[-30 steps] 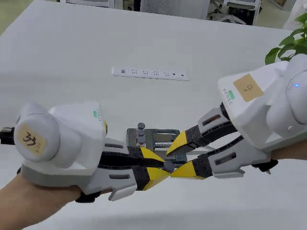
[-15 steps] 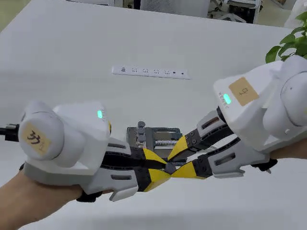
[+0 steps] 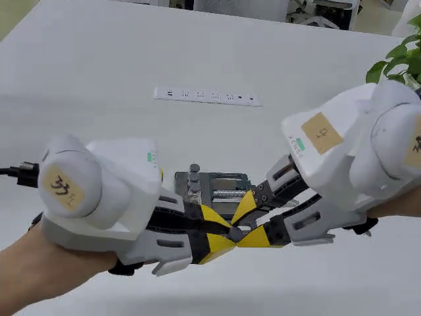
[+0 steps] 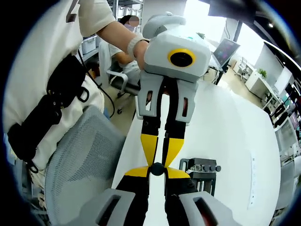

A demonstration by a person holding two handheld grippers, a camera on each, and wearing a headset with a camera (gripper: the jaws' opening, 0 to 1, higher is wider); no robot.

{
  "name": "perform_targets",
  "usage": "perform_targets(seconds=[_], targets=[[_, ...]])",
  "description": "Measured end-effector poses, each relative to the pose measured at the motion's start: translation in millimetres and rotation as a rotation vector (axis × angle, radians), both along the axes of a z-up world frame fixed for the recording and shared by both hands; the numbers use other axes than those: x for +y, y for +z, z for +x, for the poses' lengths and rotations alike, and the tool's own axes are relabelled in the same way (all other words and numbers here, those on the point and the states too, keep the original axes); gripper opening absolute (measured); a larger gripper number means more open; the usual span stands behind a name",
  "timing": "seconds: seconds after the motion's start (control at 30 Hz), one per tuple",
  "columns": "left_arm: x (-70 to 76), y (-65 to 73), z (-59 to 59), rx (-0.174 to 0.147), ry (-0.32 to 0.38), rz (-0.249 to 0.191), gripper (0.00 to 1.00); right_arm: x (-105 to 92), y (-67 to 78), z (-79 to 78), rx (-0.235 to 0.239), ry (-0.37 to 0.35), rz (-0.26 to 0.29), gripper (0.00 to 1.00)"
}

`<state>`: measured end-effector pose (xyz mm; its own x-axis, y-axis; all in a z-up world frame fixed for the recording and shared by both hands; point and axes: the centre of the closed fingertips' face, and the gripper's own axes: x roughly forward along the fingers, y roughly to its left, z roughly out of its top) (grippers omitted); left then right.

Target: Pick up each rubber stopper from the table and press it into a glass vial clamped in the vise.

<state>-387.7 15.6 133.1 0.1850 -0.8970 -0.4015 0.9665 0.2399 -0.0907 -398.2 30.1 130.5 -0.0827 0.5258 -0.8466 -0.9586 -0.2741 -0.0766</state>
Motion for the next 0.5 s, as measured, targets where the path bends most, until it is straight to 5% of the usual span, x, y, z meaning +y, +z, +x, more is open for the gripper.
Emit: perform_targets(seconds=[0.5], targets=[[7.2,-9.5,3.9,0.030,0.046,-0.013,0.05,3.3,-8.8,5.2,0.023,0.013,-0.022,0.06]])
